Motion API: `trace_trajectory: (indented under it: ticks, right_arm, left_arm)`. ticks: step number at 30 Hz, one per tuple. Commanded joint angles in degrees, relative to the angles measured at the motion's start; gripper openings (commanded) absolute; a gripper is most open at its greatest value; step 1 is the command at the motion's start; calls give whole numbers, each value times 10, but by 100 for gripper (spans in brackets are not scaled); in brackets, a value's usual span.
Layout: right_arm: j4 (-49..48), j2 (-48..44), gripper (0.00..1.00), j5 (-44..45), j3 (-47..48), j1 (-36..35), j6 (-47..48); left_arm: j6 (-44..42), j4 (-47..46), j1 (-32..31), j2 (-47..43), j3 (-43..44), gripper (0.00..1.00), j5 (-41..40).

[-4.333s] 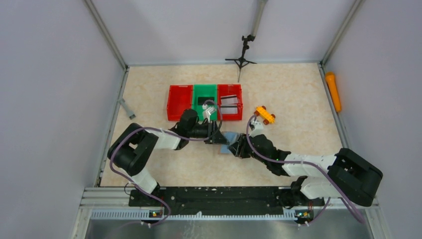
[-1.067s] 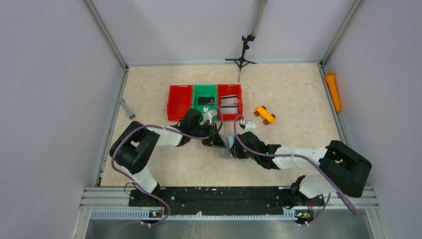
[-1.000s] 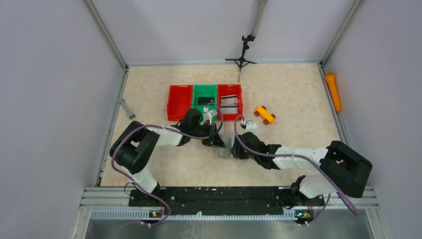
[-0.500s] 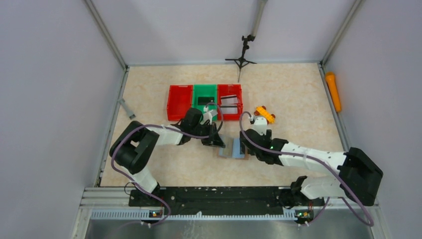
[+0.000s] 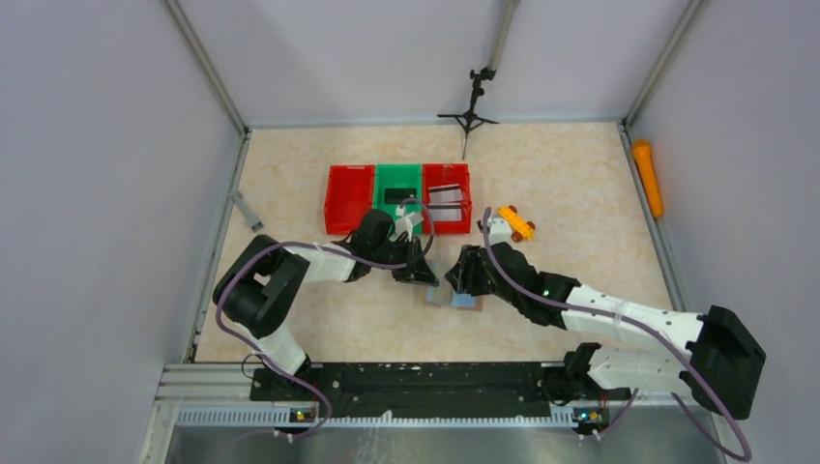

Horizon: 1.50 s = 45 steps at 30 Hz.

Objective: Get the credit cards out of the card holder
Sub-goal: Open the card holder at the center of the board, then remove the credit card from the card holder.

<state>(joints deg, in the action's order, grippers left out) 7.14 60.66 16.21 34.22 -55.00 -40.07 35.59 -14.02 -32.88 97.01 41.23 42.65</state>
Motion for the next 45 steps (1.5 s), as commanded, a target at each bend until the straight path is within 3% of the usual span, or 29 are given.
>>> trace_trajectory:
  ticks: [1, 6, 12, 17, 28, 35, 39, 45]
  right_arm:
    - [-98, 42, 39, -67, 2, -3, -17]
    - [-120, 88, 21, -69, -29, 24, -62]
    - [-176, 105, 15, -114, -83, 78, -74]
    - [-154, 97, 17, -103, -94, 95, -59]
    - [-196, -2, 32, -148, -126, 100, -43]
    - [-184, -31, 33, -160, -122, 100, -45]
    - [-186, -51, 40, -177, -125, 100, -51]
    - [-189, -66, 43, -191, -126, 100, -63]
  left_arm:
    - [13, -63, -2, -20, -8, 5, 22]
    - [20, -84, 1, -42, -23, 3, 22]
    - [55, -148, 11, -50, -44, 1, 55]
    - [99, -221, 24, -44, -63, 0, 88]
    - [112, -243, 27, -44, -67, 0, 104]
    - [157, -334, 27, -43, -85, 1, 132]
    - [156, -336, 26, -49, -87, 1, 132]
    - [201, -422, 27, -51, -103, 1, 151]
